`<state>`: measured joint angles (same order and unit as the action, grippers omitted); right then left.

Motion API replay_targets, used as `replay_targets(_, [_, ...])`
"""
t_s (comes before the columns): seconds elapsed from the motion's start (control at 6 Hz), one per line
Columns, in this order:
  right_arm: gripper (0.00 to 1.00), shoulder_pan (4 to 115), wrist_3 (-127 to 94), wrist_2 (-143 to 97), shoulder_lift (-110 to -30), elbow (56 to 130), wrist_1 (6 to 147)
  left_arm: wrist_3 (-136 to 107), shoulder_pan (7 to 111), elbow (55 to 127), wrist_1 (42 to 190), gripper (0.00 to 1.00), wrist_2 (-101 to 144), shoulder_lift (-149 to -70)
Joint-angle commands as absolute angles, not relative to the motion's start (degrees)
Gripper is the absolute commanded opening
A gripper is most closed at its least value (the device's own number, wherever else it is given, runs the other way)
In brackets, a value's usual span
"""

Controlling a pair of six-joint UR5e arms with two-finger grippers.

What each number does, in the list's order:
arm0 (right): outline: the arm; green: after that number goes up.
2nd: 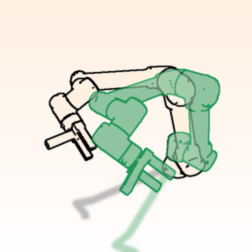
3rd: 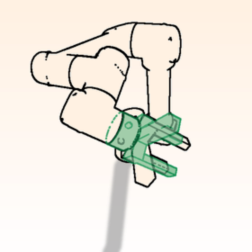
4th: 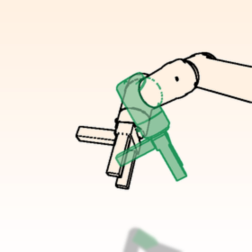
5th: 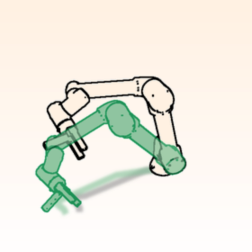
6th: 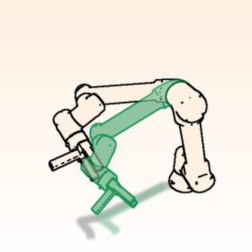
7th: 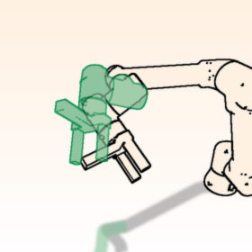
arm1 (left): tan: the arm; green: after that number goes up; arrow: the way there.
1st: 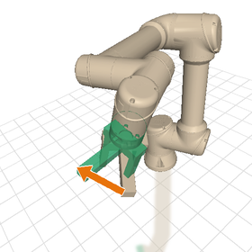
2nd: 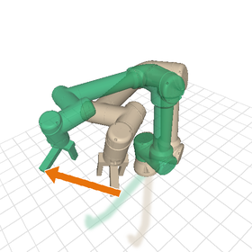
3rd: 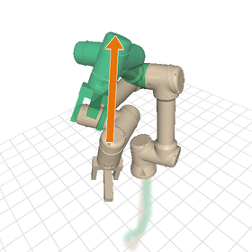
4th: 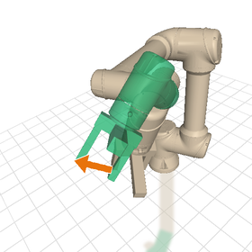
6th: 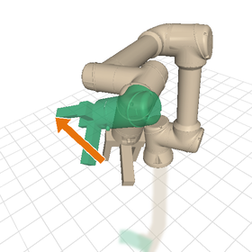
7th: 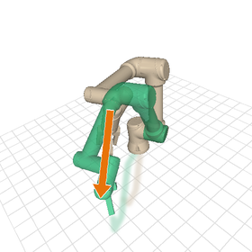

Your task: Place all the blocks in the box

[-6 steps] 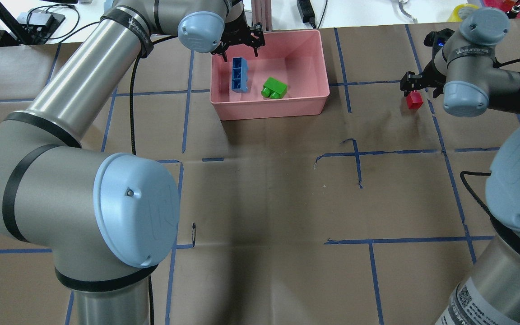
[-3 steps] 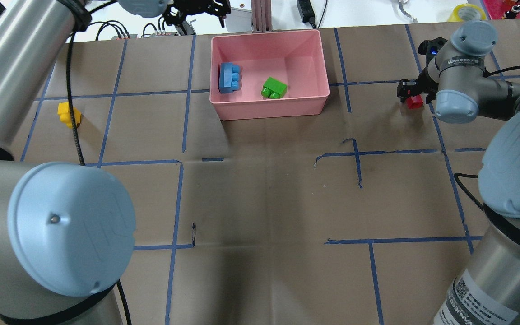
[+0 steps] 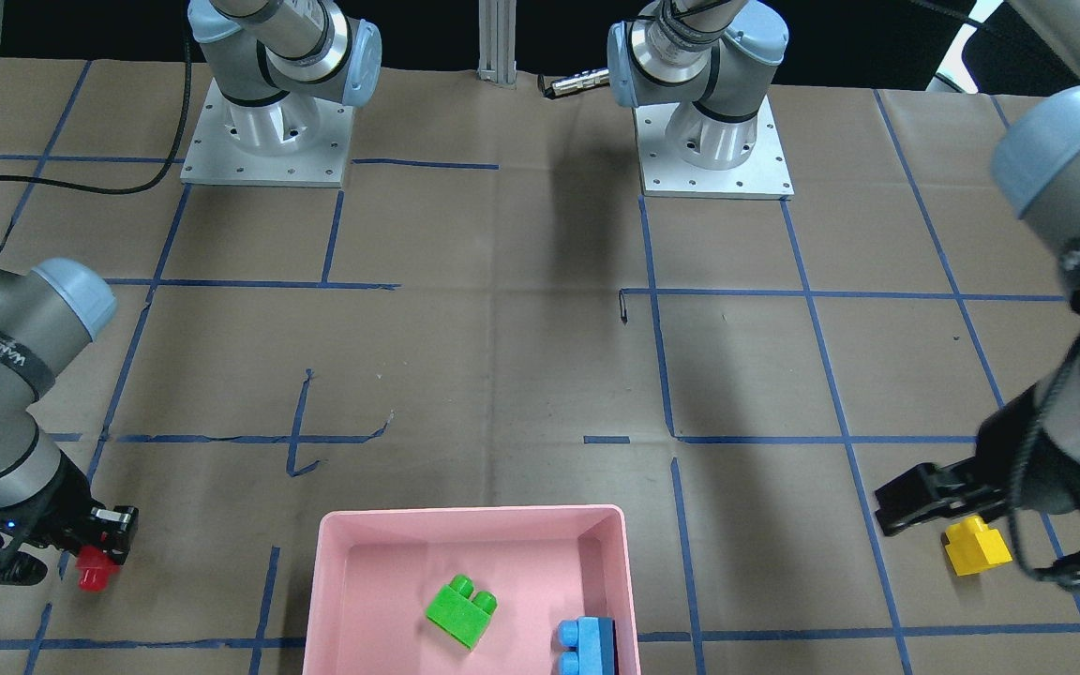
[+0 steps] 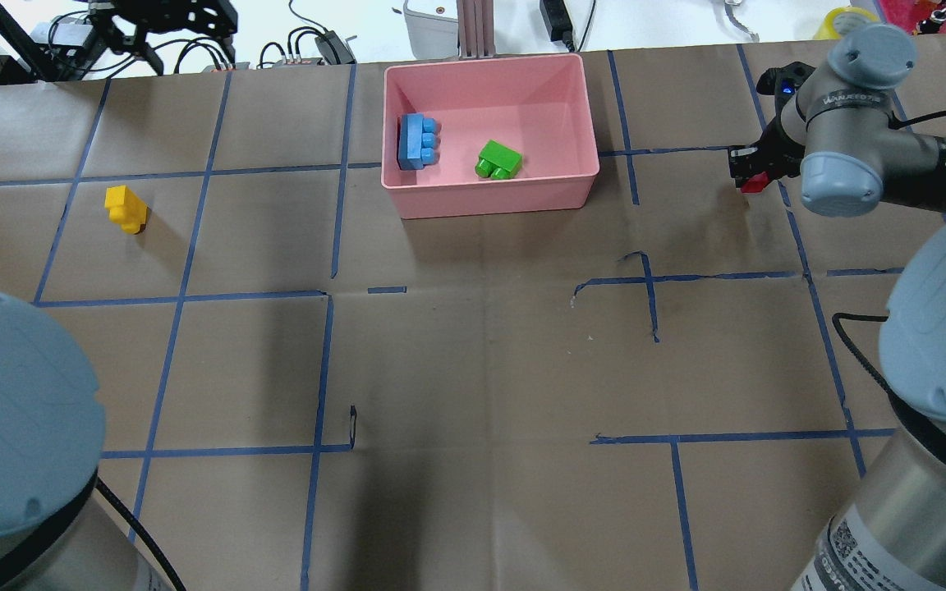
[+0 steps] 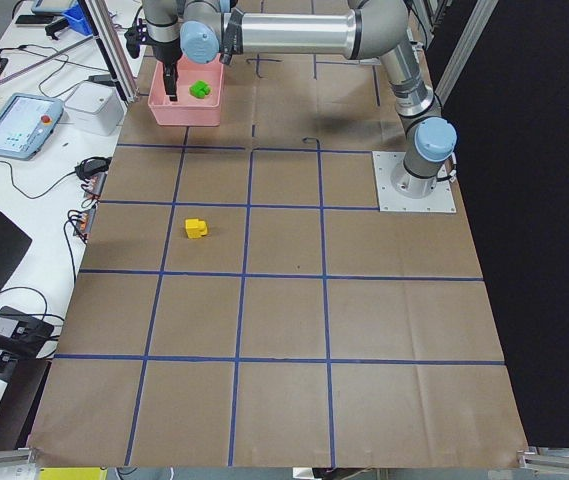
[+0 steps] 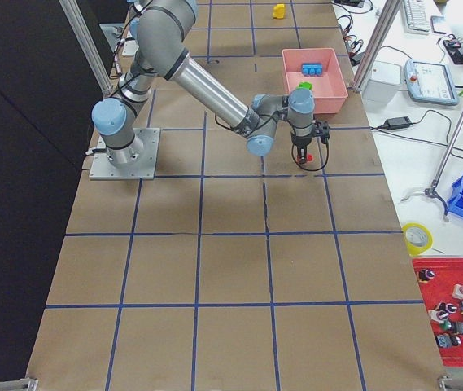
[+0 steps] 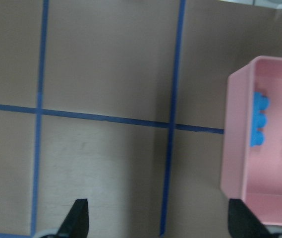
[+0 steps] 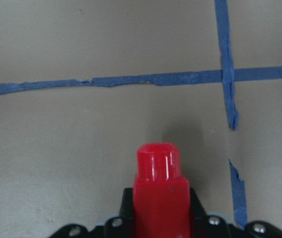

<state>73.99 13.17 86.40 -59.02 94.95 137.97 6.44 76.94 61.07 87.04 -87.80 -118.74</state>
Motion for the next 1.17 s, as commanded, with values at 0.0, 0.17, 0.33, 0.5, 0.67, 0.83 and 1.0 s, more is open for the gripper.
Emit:
replay_targets(0.0, [0.02,76.79,12.84,86.31,-67.63,94.57,126.73,20.23,65.54,65.38,86.93,0.99,-87.98,-117.24])
replay_targets(0.17, [0.02,80.47,11.70,86.48,-70.37,93.44,121.34,24.22,61.30,65.48,86.84,0.99,-87.89,-118.38])
replay_targets(0.33, [0.02,85.99,7.69,85.88,-70.75,90.90,118.33,26.08,59.26,66.26,85.79,0.99,-87.89,-119.61])
replay_targets(0.5, [0.03,91.18,1.30,81.69,-68.92,87.66,121.43,25.84,59.33,66.88,82.13,0.99,-87.98,-121.97])
replay_targets(0.67, [0.03,94.88,-6.25,77.04,-64.38,83.54,125.64,24.45,59.76,66.80,80.09,0.99,-87.89,-124.08])
replay_targets(0.83, [0.04,97.27,-6.68,76.73,-57.38,77.84,134.04,22.26,60.20,67.06,79.55,0.99,-87.80,-125.75])
replay_targets(1.0, [0.05,99.56,-6.51,76.21,-50.17,69.52,137.86,22.06,60.64,68.19,74.67,0.99,-87.98,-128.90])
